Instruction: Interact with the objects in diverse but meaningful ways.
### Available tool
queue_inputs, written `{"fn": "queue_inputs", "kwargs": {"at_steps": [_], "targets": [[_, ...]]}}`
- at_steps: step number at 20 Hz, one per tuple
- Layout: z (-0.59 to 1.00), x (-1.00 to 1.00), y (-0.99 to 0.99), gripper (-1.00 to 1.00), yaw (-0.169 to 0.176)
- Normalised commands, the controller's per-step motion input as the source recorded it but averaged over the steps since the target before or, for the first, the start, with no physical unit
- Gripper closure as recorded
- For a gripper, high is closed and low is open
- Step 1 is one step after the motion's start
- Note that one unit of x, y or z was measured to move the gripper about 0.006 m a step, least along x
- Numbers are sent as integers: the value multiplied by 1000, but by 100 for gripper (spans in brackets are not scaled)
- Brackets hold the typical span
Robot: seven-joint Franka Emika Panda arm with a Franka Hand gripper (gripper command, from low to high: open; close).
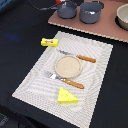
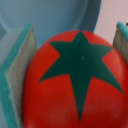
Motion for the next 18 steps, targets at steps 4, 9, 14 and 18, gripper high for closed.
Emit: {"fn": "queue_inputs", "kwargs": {"at_steps": [4, 9, 14, 18], "targets": [[-1, 35, 486, 100, -2], [0, 75, 511, 100, -4], [3, 157, 407, 100, -24], [24, 344, 328, 100, -36]]}}
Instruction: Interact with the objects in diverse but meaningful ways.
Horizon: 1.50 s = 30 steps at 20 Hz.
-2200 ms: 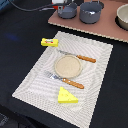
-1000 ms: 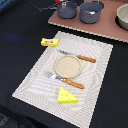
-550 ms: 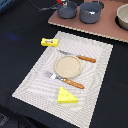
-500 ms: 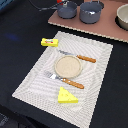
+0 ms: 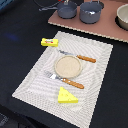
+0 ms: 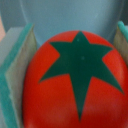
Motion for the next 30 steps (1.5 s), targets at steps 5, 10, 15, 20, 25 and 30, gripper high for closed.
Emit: {"fn": "queue_inputs", "kwargs": {"at_steps": [5, 10, 15, 20, 25, 30], "targets": [[0, 339, 126, 100, -46], [0, 314, 111, -100, -59], [134, 161, 85, -100, -59], [333, 146, 130, -100, -62], [696, 112, 41, -100, -69], [570, 117, -266, -100, -61]]}}
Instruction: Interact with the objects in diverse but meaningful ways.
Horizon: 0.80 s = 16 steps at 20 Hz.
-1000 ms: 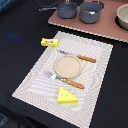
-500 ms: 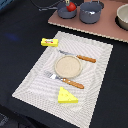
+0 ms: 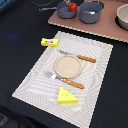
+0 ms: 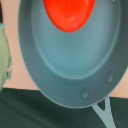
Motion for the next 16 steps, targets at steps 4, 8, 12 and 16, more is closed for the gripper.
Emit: {"fn": "queue_inputs", "kwargs": {"at_steps": [4, 8, 12, 16], "targets": [[339, 203, -513, -100, -34], [131, 291, -763, -100, -21], [-37, 232, -872, -100, -4], [-186, 201, -920, -100, 0]]}}
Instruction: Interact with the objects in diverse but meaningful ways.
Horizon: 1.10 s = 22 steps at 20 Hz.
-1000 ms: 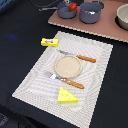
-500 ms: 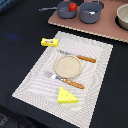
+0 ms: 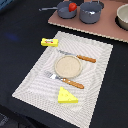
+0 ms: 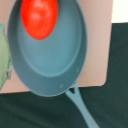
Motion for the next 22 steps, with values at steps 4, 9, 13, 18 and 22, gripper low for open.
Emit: {"fn": "queue_inputs", "kwargs": {"at_steps": [4, 9, 13, 18, 22], "targets": [[-263, 170, -973, -100, 0], [-225, 154, -866, -100, 2], [-176, 169, -861, -100, 0], [-246, 115, -772, -100, 4], [-404, -33, -441, -100, 44]]}}
